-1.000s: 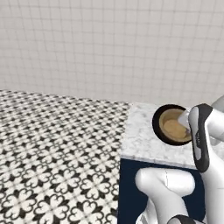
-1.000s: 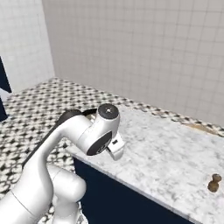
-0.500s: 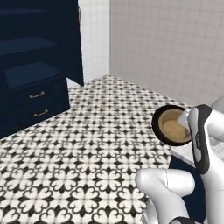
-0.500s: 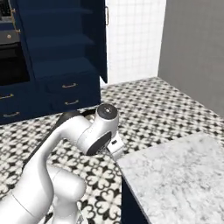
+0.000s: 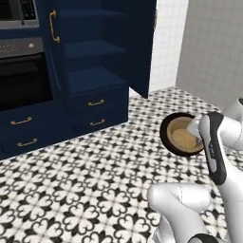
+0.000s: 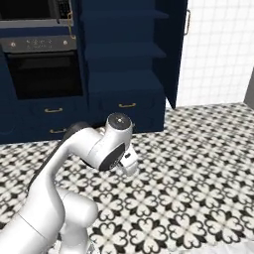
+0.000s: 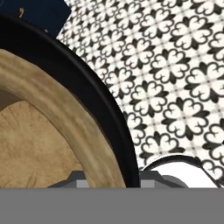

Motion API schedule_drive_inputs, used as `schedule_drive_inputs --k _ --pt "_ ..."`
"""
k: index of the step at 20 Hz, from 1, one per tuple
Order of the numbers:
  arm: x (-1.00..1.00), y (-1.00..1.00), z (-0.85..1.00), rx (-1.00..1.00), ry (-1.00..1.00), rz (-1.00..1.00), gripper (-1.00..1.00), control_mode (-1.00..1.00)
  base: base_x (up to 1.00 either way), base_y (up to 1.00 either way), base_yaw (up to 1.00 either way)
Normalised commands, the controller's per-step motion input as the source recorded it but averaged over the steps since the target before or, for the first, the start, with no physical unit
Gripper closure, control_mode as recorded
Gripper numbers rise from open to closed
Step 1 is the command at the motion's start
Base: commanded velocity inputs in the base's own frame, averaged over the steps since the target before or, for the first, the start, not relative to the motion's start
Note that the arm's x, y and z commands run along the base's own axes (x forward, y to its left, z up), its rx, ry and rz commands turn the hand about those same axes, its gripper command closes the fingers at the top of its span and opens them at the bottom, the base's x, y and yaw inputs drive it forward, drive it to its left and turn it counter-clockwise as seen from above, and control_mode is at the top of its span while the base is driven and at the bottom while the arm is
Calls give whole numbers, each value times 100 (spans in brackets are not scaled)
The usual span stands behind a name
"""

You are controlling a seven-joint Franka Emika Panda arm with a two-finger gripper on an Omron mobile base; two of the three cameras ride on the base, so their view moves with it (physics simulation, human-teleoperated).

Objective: Pick up the bowls on the counter and stack them on top of one another in the open cabinet. Place the smaller bowl on top of the larger bowl.

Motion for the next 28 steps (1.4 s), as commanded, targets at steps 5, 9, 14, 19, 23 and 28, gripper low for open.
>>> schedule_drive_inputs --k 5,9,14,19,23,28 --pt "0 0 0 0 0 0 100 100 100 43 18" --pt "0 0 0 0 0 0 100 100 100 31 22" --pt "0 0 0 0 0 0 100 100 100 13 25" --pt "0 0 0 0 0 0 100 100 100 -38 32" --pt "0 0 0 0 0 0 100 100 100 -46 30" --pt "0 0 0 0 0 0 100 100 100 -78 25"
